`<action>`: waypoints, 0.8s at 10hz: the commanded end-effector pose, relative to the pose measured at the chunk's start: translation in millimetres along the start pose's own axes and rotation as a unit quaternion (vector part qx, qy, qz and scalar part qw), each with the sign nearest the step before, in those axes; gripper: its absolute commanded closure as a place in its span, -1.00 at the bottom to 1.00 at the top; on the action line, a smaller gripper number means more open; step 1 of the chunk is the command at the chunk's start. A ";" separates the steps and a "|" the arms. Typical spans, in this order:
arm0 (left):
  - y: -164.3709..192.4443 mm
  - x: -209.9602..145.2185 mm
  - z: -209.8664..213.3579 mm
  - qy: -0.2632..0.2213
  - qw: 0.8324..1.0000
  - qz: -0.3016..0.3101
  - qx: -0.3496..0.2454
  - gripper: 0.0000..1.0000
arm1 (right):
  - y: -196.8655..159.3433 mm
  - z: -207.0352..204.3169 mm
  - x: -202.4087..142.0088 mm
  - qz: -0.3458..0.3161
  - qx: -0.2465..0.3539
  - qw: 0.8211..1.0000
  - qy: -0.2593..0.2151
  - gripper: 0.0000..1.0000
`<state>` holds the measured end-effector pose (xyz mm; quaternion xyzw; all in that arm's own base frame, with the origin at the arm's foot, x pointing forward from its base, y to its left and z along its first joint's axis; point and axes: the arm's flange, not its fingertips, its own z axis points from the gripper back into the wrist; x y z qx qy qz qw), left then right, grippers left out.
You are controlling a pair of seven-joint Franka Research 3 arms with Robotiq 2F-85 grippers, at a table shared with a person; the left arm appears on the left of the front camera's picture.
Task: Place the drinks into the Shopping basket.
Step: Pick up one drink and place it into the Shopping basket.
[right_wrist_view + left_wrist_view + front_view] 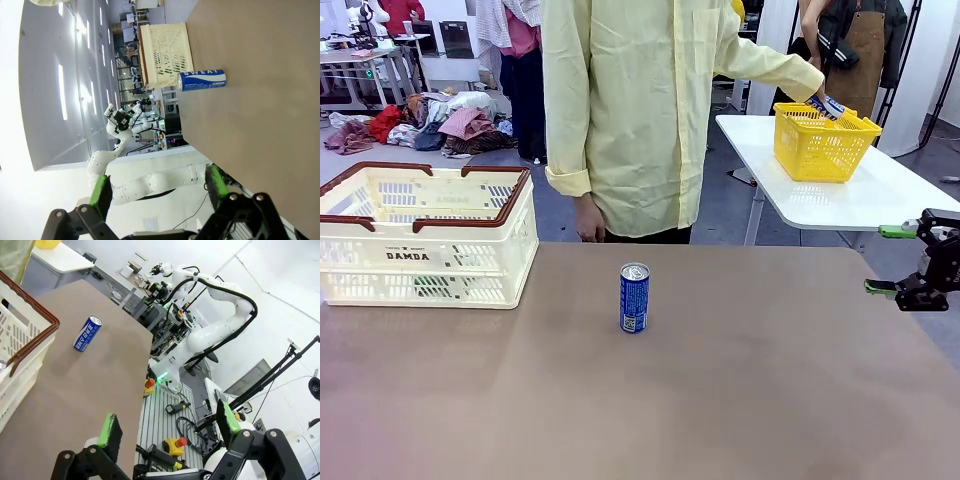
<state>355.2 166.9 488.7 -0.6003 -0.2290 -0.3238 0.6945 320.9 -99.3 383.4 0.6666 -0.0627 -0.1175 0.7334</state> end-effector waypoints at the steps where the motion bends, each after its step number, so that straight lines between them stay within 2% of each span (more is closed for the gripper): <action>1: -5.2 -0.7 -0.6 -0.002 1.000 0.003 0.000 -1.00 | 4.1 -0.7 0.7 -0.003 0.005 1.000 -0.007 -1.00; 8: 0.0 0.0 0.0 0.000 1.000 0.000 0.000 -1.00 | 4.1 -0.7 0.7 -0.003 0.005 1.000 -0.007 -1.00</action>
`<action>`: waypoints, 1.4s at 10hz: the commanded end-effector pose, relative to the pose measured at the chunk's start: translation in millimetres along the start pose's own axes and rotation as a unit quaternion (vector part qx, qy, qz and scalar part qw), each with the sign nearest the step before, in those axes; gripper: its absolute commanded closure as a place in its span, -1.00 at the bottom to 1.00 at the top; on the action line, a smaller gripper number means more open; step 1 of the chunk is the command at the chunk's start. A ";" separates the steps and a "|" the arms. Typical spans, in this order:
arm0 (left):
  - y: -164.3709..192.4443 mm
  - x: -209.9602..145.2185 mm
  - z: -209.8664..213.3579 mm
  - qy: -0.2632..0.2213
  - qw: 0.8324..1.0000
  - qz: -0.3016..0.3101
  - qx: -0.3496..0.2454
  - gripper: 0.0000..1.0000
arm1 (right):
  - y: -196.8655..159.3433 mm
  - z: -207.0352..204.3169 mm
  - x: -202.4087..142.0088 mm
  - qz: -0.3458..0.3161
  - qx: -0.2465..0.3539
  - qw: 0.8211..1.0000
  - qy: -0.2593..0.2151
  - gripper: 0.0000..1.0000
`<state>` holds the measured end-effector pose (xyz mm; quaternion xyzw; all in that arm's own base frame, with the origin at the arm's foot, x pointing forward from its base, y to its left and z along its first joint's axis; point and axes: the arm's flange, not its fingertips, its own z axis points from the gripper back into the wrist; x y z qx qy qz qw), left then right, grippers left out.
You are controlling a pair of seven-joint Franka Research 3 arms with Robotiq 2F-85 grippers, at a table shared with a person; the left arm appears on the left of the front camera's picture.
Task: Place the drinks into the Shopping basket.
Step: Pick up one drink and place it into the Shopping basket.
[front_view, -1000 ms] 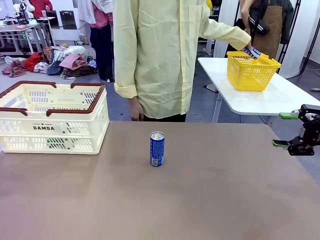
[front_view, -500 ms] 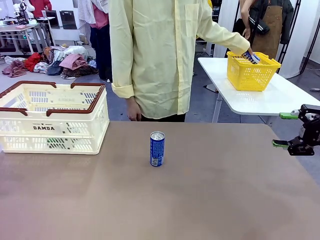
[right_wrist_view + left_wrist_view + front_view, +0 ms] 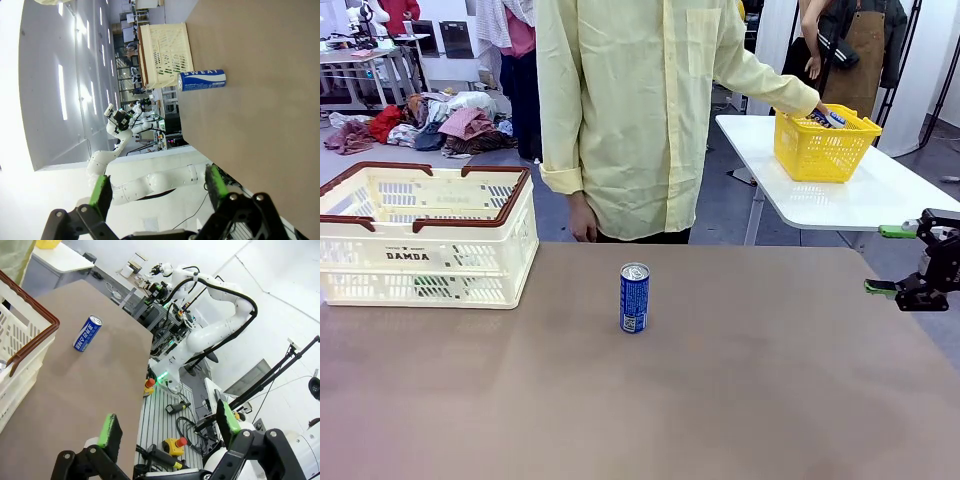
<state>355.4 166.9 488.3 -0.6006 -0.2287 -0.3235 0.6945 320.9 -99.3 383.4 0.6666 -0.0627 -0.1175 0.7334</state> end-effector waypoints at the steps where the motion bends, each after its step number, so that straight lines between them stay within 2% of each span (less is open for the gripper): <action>1: -16.1 25.6 -11.6 -0.005 0.999 0.041 0.026 -1.00 | 4.1 -0.7 0.7 -0.003 0.005 1.000 -0.007 -1.00; 2: -35.4 52.4 -31.2 0.013 0.998 0.045 0.028 -1.00 | 4.1 -0.7 0.7 -0.003 0.005 1.000 -0.007 -1.00; 3: -55.8 80.2 -58.3 0.036 0.995 0.070 0.065 -1.00 | 4.1 -0.7 0.7 -0.003 0.005 1.000 -0.007 -1.00; 4: -77.0 105.1 -90.8 0.072 0.987 0.119 0.080 -1.00 | 4.1 -0.7 0.7 -0.003 0.005 1.000 -0.007 -1.00; 5: -100.3 129.8 -135.3 0.127 0.979 0.108 0.117 -1.00 | 4.1 -0.7 0.7 -0.003 0.005 1.000 -0.007 -1.00; 6: -112.0 148.2 -183.4 0.199 0.963 0.121 0.134 -1.00 | 4.1 -0.7 0.7 -0.003 0.005 1.000 -0.007 -1.00; 7: -116.5 162.2 -231.7 0.233 0.952 0.129 0.150 -1.00 | 4.1 -0.7 0.7 -0.003 0.005 1.000 -0.007 -1.00; 8: -116.0 169.4 -277.1 0.248 0.944 0.139 0.165 -1.00 | 4.1 -0.7 0.7 -0.003 0.005 1.000 -0.007 -1.00; 9: -109.4 171.3 -324.3 0.243 0.939 0.155 0.188 -1.00 | 4.1 -0.7 0.7 -0.003 0.005 1.000 -0.007 -1.00; 12: -73.5 150.8 -422.2 0.234 0.920 0.189 0.250 -1.00 | 4.1 -0.7 0.7 -0.003 0.005 1.000 -0.007 -1.00; 13: -104.3 158.6 -389.7 0.242 0.934 0.162 0.208 -1.00 | 4.1 -0.7 0.7 -0.003 0.005 1.000 -0.007 -1.00; 14: -104.3 158.6 -389.7 0.242 0.934 0.162 0.208 -1.00 | 4.1 -0.7 0.7 -0.003 0.005 1.000 -0.007 -1.00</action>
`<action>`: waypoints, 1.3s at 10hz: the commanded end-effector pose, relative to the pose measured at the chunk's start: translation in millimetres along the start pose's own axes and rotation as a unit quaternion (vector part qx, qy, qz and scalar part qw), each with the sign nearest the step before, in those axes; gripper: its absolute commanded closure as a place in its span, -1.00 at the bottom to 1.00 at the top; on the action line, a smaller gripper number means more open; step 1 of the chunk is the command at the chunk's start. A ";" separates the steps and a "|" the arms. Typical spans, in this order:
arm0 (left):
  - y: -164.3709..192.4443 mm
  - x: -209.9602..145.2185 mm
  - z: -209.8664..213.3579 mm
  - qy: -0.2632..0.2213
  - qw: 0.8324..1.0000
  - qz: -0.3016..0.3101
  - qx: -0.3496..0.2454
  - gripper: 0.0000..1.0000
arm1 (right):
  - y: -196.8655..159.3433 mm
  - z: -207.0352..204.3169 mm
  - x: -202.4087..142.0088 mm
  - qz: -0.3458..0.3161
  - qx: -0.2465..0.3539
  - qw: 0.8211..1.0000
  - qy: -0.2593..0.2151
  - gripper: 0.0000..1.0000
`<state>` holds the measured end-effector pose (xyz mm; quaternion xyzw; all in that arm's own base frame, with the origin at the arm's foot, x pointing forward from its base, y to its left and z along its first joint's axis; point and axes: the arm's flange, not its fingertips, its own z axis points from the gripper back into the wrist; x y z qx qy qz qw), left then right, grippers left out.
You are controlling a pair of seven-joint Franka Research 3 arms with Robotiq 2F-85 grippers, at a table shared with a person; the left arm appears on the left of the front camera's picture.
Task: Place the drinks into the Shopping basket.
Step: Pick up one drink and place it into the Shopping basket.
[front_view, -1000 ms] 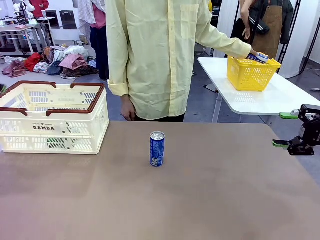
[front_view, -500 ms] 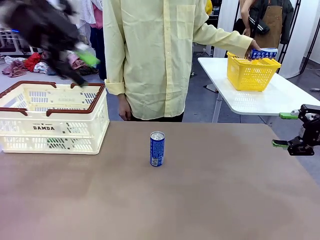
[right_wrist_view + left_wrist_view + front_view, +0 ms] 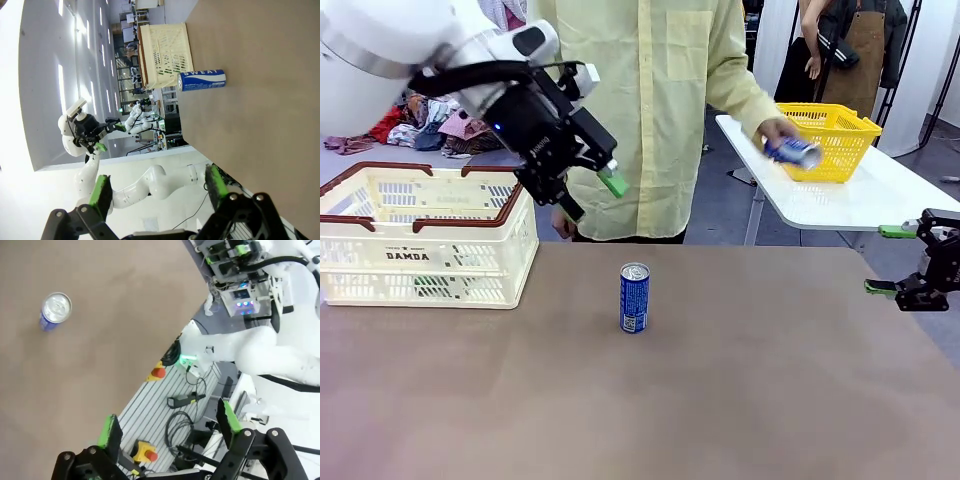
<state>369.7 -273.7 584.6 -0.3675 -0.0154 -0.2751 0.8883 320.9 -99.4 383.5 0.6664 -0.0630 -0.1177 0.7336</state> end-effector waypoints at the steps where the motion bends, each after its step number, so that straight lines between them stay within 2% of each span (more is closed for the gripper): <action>1: -3.6 -13.7 27.9 0.002 1.000 -0.013 -0.009 -1.00 | 4.1 -0.9 0.7 -0.003 0.005 1.000 -0.006 -1.00; 2: 0.0 0.0 0.0 0.000 1.000 0.000 0.000 -1.00 | 4.1 -0.9 0.7 -0.003 0.005 1.000 -0.006 -1.00; 3: 9.0 29.7 -34.6 0.046 0.996 0.061 0.049 -1.00 | 4.1 -0.9 0.7 -0.003 0.005 1.000 -0.006 -1.00; 4: 19.1 51.4 -60.6 0.072 0.993 0.075 0.052 -1.00 | 4.1 -0.9 0.7 -0.003 0.005 1.000 -0.006 -1.00; 5: 21.3 55.3 -71.3 0.080 0.992 0.078 0.061 -1.00 | 4.1 -0.9 0.7 -0.003 0.005 1.000 -0.006 -1.00; 6: 25.5 48.6 -59.5 0.089 0.992 0.074 0.055 -1.00 | 4.1 -0.9 0.7 -0.003 0.005 1.000 -0.006 -1.00; 7: 41.5 22.8 -12.7 0.100 0.994 0.051 0.009 -1.00 | 4.1 -0.9 0.7 -0.003 0.005 1.000 -0.006 -1.00; 8: 73.0 -30.7 60.8 0.094 0.994 0.027 -0.046 -1.00 | 4.1 -0.9 0.7 -0.003 0.005 1.000 -0.006 -1.00; 9: 104.6 -78.4 107.3 0.049 0.995 0.060 -0.057 -1.00 | 4.1 -0.9 0.7 -0.003 0.005 1.000 -0.006 -1.00; 10: 137.6 -119.6 136.9 -0.015 0.990 0.120 -0.073 -1.00 | 4.1 -0.9 0.7 -0.003 0.005 1.000 -0.006 -1.00; 12: 194.1 -196.7 169.8 -0.121 0.967 0.187 -0.124 -1.00 | 4.1 -0.9 0.7 -0.003 0.005 1.000 -0.006 -1.00; 13: 222.0 -236.3 178.4 -0.159 0.955 0.201 -0.151 -1.00 | 4.1 -0.9 0.7 -0.003 0.005 1.000 -0.006 -1.00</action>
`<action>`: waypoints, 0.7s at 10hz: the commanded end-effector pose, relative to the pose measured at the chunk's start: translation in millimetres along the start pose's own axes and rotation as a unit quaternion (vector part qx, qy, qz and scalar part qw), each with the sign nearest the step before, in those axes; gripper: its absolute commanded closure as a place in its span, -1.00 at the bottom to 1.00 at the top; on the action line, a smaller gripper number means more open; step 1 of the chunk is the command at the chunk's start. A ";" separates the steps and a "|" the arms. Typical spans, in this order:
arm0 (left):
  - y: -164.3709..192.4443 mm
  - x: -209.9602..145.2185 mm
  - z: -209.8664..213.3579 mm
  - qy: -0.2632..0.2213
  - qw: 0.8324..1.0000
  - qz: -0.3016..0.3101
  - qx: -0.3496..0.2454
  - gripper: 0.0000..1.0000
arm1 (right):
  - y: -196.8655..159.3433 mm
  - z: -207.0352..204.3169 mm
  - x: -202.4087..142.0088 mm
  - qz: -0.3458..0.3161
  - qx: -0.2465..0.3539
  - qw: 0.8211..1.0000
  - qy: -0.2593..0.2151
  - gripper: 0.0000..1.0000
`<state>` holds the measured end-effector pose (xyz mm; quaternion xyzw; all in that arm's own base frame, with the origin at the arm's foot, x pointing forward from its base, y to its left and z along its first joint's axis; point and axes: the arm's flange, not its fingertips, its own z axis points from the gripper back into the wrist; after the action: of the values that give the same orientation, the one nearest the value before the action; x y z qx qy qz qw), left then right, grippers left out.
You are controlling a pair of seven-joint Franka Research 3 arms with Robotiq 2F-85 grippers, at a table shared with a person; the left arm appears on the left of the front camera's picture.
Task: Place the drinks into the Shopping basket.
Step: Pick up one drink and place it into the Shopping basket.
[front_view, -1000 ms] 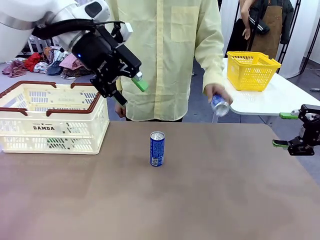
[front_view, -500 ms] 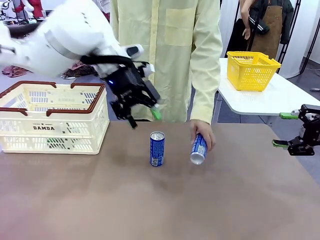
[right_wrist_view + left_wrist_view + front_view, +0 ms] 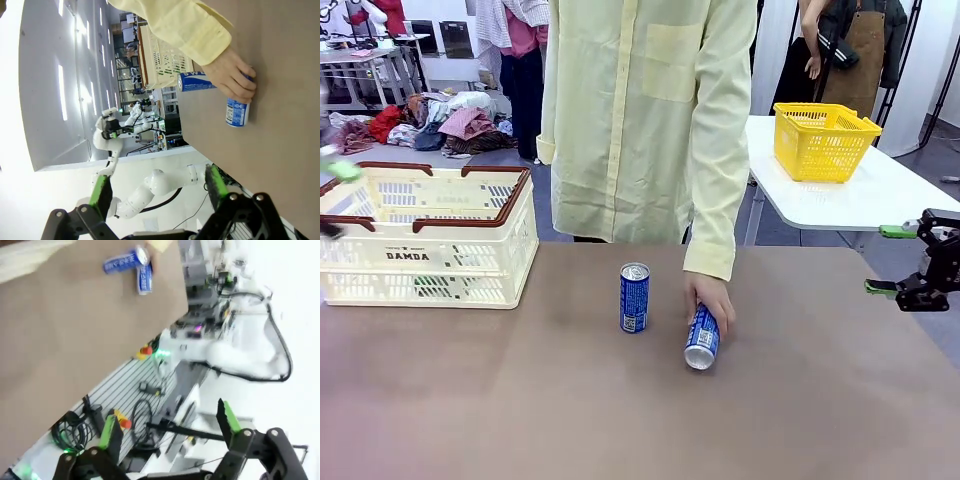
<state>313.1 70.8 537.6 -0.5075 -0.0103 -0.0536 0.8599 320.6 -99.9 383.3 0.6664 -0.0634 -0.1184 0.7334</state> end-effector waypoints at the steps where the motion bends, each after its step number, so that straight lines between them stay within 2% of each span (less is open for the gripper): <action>1: 57.8 -16.8 20.9 -0.067 0.996 0.041 -0.051 -1.00 | 4.2 -1.3 0.8 -0.003 0.005 1.000 -0.006 -1.00; 2: 88.7 -22.8 28.7 -0.052 0.994 0.014 -0.099 -1.00 | 4.2 -1.3 0.8 -0.003 0.005 1.000 -0.006 -1.00; 3: 111.7 -19.6 23.4 -0.053 0.991 0.053 -0.113 -1.00 | 4.2 -1.3 0.8 -0.003 0.005 1.000 -0.006 -1.00; 5: 127.5 -6.9 6.7 -0.030 0.988 0.039 -0.143 -1.00 | 4.2 -1.3 0.8 -0.003 0.005 1.000 -0.006 -1.00; 7: 129.0 5.8 -4.1 -0.025 0.986 0.036 -0.160 -1.00 | 4.2 -1.3 0.8 -0.003 0.005 1.000 -0.006 -1.00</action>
<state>326.2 124.0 415.0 -0.6303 -0.0025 -0.0017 0.7764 320.6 -99.9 383.4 0.6663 -0.0634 -0.1184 0.7335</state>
